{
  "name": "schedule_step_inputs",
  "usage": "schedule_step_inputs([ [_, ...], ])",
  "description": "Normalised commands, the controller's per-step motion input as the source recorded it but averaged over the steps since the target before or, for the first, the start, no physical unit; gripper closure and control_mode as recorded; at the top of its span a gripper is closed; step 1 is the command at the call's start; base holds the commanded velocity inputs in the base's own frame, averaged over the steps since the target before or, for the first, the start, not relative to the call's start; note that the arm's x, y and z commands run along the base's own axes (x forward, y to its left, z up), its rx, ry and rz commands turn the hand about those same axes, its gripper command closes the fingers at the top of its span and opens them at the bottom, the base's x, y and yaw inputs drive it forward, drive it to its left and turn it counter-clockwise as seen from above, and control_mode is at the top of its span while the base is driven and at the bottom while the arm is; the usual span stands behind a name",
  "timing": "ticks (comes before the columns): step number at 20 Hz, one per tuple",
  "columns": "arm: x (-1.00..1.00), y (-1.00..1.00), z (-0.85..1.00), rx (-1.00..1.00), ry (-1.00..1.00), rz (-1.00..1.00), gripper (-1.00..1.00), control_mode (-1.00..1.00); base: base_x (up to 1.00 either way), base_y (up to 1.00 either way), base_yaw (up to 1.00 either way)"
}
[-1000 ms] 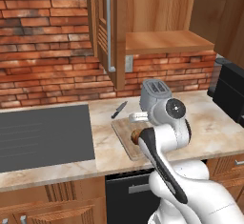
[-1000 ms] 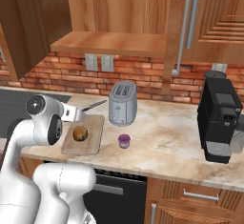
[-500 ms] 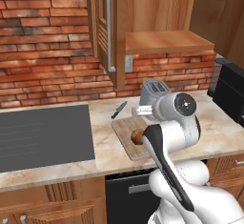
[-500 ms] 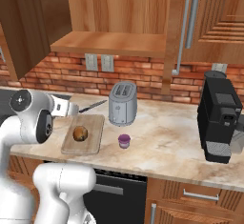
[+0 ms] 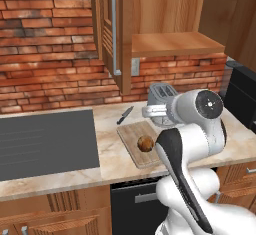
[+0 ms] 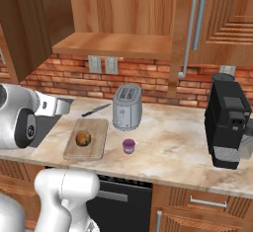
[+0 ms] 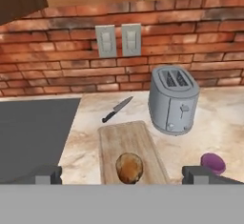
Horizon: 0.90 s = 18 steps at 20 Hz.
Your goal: Pick the bread, place it on the cutting board, pick the jam, place it on the counter, and close the cabinet.
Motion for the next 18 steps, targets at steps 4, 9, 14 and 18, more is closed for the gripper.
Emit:
schedule_step_inputs([
  [4, -0.47, 0.0, 0.15, 0.0, -0.19, 0.0, -1.0, -1.0, 0.0, 0.0, 0.0],
  [9, -0.39, 0.0, 0.08, 0.0, -0.22, 0.0, -1.0, -1.0, 0.0, 0.0, 0.0],
  [14, -0.3, 0.0, 0.01, 0.0, -0.22, 0.0, -1.0, -1.0, 0.0, 0.0, 0.0],
  [18, -0.23, 0.0, 0.0, 0.0, -0.17, 0.01, -1.0, -1.0, 0.0, 0.0, 0.0],
])
